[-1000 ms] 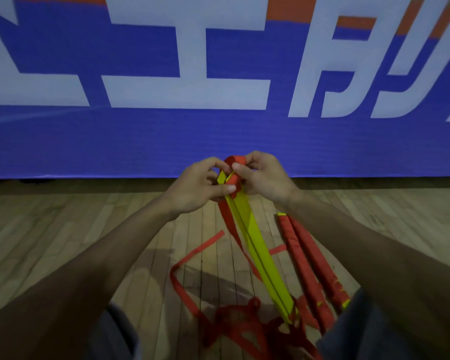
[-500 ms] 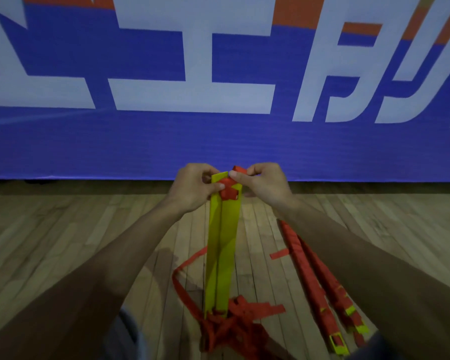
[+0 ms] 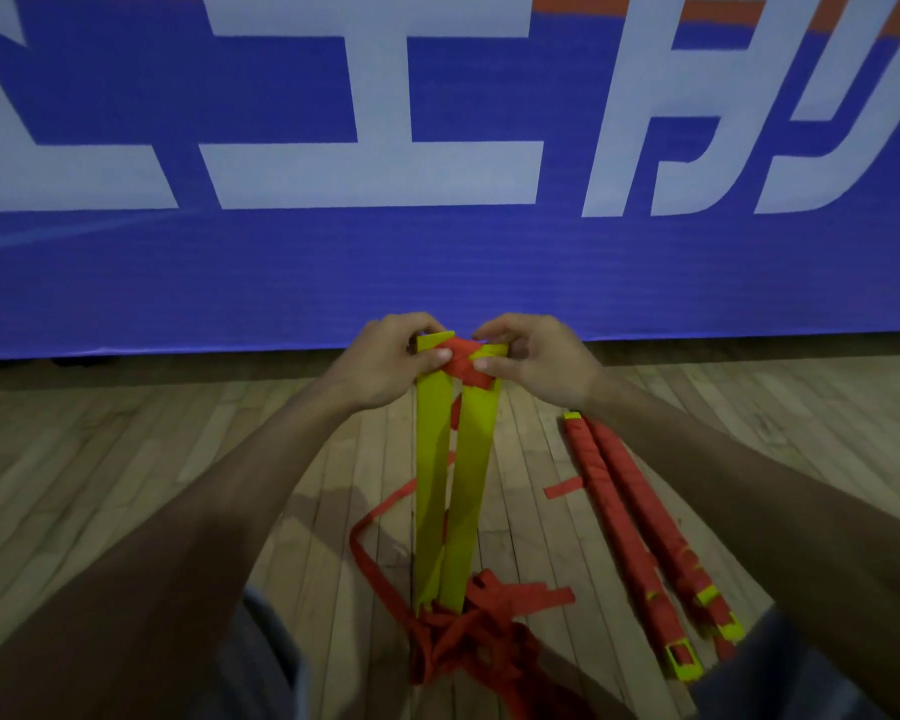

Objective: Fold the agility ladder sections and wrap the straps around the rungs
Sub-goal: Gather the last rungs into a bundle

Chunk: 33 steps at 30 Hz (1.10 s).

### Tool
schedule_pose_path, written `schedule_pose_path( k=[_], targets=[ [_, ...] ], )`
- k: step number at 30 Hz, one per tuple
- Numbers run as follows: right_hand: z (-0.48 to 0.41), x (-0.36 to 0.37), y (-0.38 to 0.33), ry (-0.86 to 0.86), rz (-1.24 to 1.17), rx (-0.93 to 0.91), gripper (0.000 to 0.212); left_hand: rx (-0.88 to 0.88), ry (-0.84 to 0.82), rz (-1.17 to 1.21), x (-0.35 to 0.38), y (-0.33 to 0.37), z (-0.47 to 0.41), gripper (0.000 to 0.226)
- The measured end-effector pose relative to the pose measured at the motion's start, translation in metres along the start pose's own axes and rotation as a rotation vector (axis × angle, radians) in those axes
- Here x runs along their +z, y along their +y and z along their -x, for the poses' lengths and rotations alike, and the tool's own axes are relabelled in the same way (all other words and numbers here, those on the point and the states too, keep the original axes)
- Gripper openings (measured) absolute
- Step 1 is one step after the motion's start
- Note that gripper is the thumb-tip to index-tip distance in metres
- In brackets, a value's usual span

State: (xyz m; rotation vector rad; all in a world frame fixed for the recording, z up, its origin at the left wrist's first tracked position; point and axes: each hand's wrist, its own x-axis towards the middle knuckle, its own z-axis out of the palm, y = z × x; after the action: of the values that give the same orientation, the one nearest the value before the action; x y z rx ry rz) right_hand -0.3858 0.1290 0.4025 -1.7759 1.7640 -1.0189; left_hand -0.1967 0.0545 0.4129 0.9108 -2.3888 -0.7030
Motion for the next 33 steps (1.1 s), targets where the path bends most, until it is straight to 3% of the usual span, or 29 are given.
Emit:
schedule_pose_path(
  k=[5,7,10,12,16,19,21,23,26,28,31,33],
  targets=[
    [0.012,-0.011,0.003,-0.051,0.193,-0.070,0.020,0.077,-0.191,-0.122,-0.003,0.002,0.013,0.038],
    [0.014,-0.012,0.008,-0.031,0.200,-0.083,0.022,0.126,-0.163,-0.231,0.000,0.002,0.014,0.044],
    [0.023,-0.006,0.020,-0.020,-0.021,-0.093,0.021,0.078,-0.008,-0.154,0.008,0.010,0.014,0.041],
    [0.029,0.002,0.025,0.007,-0.114,-0.109,0.017,0.003,0.072,0.045,0.017,0.020,0.015,0.029],
    [0.032,0.013,0.026,0.063,-0.033,-0.149,0.014,-0.412,0.101,0.725,0.024,0.026,0.006,0.019],
    [0.034,0.011,0.028,0.080,0.006,-0.121,0.018,-0.543,0.178,1.107,0.012,0.032,0.003,0.014],
    [0.034,0.006,0.030,0.100,0.041,-0.092,0.016,-0.568,0.208,1.265,-0.002,0.031,0.002,0.017],
    [0.035,0.001,0.029,0.100,0.055,-0.081,0.011,-0.577,0.211,1.266,-0.011,0.023,0.003,0.018],
    [0.036,0.000,0.029,0.106,0.001,-0.062,0.007,-0.694,0.332,1.085,-0.014,0.009,0.004,0.021],
    [0.038,-0.002,0.028,0.098,-0.066,-0.034,0.016,-0.654,0.377,0.699,-0.016,-0.001,0.006,0.012],
    [0.040,-0.004,0.027,0.066,-0.110,-0.047,0.019,-0.510,0.140,-0.057,-0.020,-0.009,0.014,0.012],
    [0.042,-0.004,0.022,0.030,-0.098,-0.087,0.019,-0.508,-0.037,-0.439,-0.016,-0.005,0.020,0.020]
  ],
)
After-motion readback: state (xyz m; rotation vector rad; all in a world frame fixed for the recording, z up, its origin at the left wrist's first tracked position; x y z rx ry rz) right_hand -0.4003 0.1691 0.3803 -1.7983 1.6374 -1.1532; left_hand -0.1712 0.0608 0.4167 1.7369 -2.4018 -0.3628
